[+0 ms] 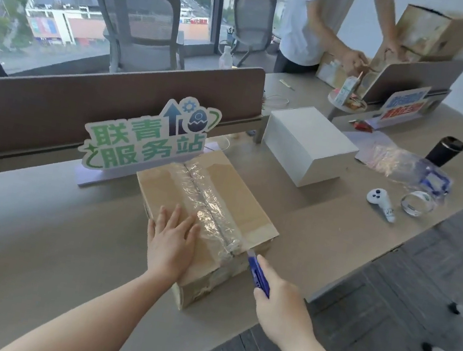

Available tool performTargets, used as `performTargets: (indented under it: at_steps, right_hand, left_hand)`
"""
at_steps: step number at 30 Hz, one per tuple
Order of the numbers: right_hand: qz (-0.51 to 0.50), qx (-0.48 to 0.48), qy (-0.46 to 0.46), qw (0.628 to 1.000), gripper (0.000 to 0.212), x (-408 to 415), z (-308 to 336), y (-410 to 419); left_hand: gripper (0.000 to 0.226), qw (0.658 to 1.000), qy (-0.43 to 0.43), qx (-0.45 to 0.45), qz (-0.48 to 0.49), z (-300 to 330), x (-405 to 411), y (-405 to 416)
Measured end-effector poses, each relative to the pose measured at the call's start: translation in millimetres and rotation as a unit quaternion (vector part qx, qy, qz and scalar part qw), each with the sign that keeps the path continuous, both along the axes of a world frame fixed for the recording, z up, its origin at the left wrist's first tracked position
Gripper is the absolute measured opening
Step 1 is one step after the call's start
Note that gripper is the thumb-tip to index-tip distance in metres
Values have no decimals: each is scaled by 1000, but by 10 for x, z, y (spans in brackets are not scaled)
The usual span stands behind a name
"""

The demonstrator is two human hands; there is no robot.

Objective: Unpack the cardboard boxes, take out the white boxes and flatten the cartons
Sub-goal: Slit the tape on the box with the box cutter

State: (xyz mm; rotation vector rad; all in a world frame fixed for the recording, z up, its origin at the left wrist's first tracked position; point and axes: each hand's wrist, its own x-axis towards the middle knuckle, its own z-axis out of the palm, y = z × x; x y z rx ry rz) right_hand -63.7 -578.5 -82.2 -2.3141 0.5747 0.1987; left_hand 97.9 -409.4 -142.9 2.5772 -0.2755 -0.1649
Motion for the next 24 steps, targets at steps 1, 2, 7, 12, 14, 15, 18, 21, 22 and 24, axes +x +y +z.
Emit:
performTargets:
  at_steps: [1,2,7,12,14,15,18,21,22,24]
  right_hand:
    - [-59,64,-20,996,60,-28,-43,27]
    - [-112,129,-34,985,59,-43,-82,58]
    - [-225,267,-72,934,61,2,-204,304]
    - [-251,297,-97,916,61,65,-271,499]
    - [-257,303,-101,912,61,69,-282,525]
    - [-259,306,-102,910,61,70,-286,543]
    - [-262,312,-104,907,60,88,-304,621]
    - [-264,316,-103,905,59,94,-338,687]
    - [-264,318,-103,905,59,84,-346,707]
    - [-260,321,-101,905,60,53,-357,759]
  left_hand:
    - [45,1000,0,-19,2,17,6,15]
    - [45,999,-4,-34,3,39,12,31]
    - [47,996,-40,-1,-82,60,0,38]
    - [57,991,-51,39,-119,-4,-39,68]
    - [49,992,-56,36,-110,-17,-45,67]
    - [46,992,-58,35,-106,-25,-50,60]
    - [44,992,-64,40,-103,-39,-60,39]
    - [44,992,-67,40,-101,-52,-54,33]
    - [44,992,-67,38,-99,-55,-53,31]
    - [44,992,-68,37,-97,-61,-54,27]
